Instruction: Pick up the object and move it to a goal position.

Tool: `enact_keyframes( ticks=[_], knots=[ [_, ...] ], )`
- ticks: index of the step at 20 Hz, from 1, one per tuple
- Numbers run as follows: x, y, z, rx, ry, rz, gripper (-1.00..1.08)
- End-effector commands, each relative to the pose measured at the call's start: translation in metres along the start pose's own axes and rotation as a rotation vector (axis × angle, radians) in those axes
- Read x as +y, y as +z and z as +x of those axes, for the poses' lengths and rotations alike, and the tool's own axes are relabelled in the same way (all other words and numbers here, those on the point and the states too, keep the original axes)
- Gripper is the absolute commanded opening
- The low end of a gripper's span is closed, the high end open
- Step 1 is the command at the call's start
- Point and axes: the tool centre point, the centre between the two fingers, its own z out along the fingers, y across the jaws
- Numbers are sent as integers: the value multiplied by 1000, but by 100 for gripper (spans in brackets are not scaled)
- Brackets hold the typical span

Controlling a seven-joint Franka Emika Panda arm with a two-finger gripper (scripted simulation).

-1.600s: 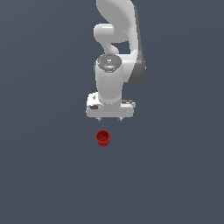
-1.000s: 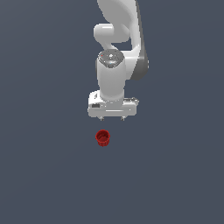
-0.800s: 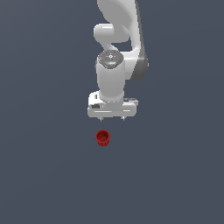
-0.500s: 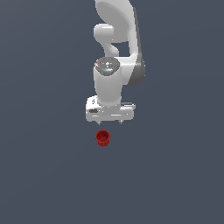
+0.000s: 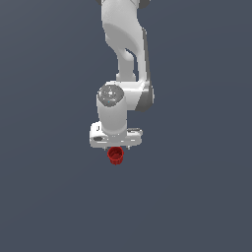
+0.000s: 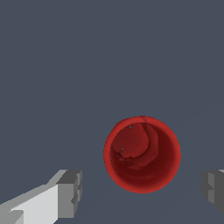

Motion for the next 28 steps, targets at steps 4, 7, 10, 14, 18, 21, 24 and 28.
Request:
enact_keyframes(
  ticks=[4,7,10,14,18,21,24,28],
  knots=[
    [9,13,5,1,-9,-3,100],
    [9,13,4,0,-8,-2,100],
    [9,17,4,0,-8,-2,100],
    [9,33,4,0,-8,-3,100],
    [9,55,3,1,-9,-3,100],
    [9,63,4,1,-9,-3,100],
    [9,64,5,1,-9,-3,100],
    [9,64,5,1,-9,-3,-100]
  ],
)
